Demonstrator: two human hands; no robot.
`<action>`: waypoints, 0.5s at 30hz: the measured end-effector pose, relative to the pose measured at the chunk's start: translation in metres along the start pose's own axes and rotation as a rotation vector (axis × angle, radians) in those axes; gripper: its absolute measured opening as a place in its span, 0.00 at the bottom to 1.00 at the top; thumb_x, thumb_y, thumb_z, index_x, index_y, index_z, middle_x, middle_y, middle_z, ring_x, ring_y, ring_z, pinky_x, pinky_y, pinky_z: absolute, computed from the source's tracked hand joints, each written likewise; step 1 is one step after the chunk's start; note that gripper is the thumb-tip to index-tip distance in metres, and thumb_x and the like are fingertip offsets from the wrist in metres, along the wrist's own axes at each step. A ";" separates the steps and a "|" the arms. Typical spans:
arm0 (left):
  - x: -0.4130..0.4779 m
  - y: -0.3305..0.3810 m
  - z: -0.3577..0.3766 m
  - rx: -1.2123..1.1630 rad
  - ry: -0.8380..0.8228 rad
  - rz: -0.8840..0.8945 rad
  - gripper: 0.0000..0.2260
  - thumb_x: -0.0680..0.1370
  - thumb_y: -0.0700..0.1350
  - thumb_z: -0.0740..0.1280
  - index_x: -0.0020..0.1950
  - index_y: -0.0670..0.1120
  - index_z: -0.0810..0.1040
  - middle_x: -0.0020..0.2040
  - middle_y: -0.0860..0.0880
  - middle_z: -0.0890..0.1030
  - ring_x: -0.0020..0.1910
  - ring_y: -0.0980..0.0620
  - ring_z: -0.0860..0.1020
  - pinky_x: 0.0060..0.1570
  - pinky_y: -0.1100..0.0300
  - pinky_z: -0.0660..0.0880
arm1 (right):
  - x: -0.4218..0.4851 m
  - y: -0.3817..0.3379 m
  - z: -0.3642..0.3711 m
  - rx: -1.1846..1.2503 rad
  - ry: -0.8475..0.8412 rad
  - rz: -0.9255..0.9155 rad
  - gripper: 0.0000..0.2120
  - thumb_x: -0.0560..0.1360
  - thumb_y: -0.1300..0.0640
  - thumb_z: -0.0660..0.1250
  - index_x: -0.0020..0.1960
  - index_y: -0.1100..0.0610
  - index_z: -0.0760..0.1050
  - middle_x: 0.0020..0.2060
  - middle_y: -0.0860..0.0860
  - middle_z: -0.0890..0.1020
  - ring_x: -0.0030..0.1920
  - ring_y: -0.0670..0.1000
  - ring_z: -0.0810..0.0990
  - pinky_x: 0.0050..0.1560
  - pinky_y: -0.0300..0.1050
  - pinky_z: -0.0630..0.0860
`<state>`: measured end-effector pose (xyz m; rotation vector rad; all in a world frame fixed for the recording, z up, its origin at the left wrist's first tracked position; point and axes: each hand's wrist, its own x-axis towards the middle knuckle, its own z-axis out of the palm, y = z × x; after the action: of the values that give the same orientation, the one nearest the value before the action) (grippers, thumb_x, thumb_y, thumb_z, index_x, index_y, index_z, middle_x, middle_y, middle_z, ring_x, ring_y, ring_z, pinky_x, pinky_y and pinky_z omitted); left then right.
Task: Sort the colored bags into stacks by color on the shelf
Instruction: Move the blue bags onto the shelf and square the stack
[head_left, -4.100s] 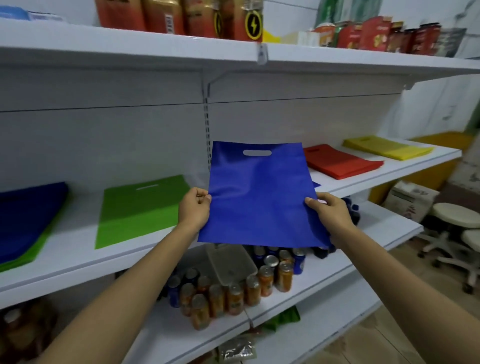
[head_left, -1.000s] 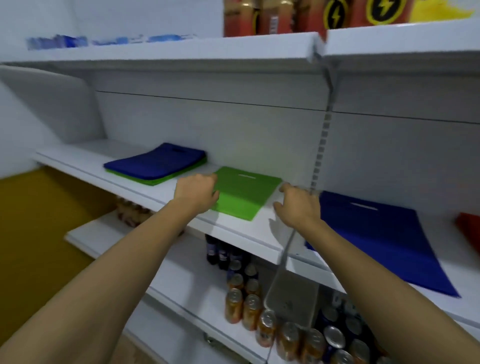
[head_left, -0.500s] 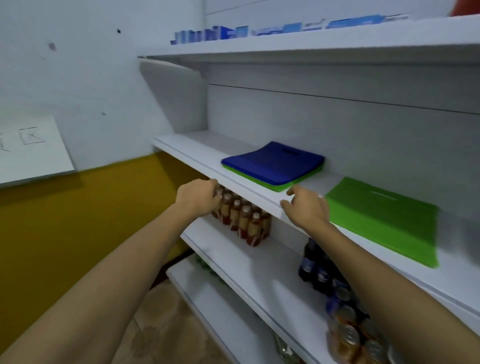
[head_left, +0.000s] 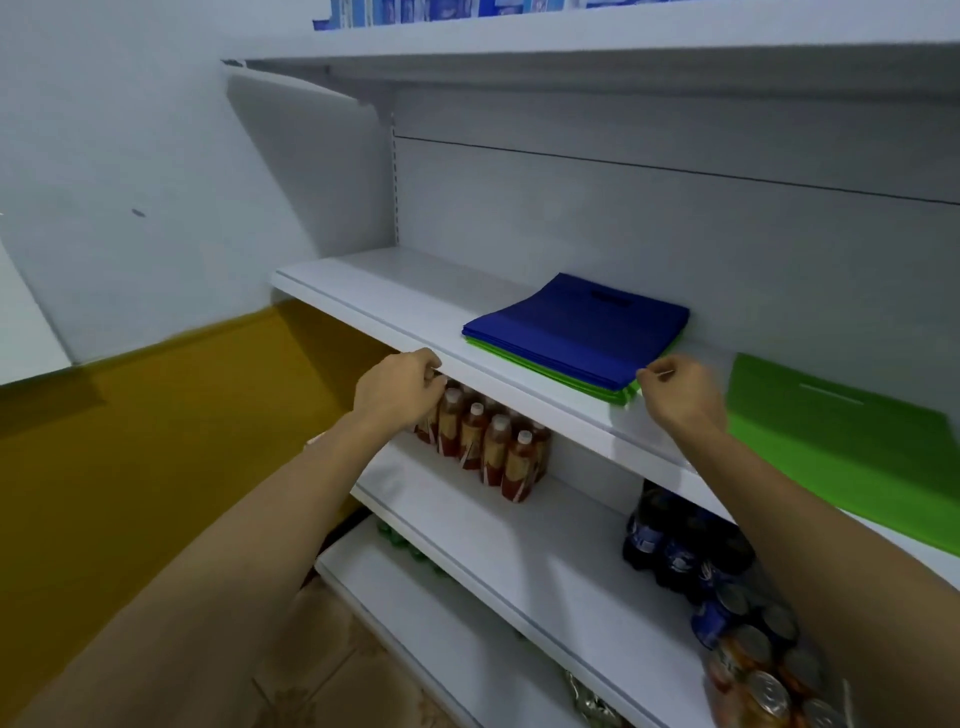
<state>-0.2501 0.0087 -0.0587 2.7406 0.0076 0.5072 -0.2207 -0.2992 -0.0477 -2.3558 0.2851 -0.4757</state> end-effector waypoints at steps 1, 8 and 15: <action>0.009 -0.001 0.004 -0.015 -0.001 0.002 0.15 0.80 0.51 0.61 0.65 0.48 0.74 0.56 0.51 0.81 0.52 0.50 0.79 0.41 0.58 0.74 | 0.007 0.001 0.003 0.011 -0.005 0.010 0.09 0.76 0.52 0.65 0.52 0.55 0.78 0.51 0.56 0.82 0.52 0.59 0.79 0.48 0.47 0.72; 0.085 -0.001 0.030 -0.085 -0.017 0.058 0.16 0.80 0.52 0.62 0.65 0.49 0.73 0.62 0.51 0.78 0.57 0.50 0.77 0.50 0.54 0.77 | 0.070 0.009 0.016 0.135 0.014 0.109 0.13 0.74 0.51 0.70 0.50 0.61 0.80 0.48 0.59 0.83 0.51 0.60 0.80 0.53 0.49 0.74; 0.155 0.008 0.059 -0.136 -0.134 0.219 0.16 0.80 0.52 0.63 0.65 0.47 0.75 0.61 0.48 0.79 0.58 0.47 0.76 0.53 0.51 0.76 | 0.110 0.036 0.032 0.123 -0.046 0.285 0.24 0.72 0.40 0.69 0.41 0.63 0.81 0.39 0.60 0.84 0.42 0.61 0.82 0.47 0.49 0.77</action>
<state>-0.0851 -0.0081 -0.0541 2.6484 -0.3508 0.3654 -0.1107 -0.3428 -0.0660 -2.1591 0.5453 -0.2920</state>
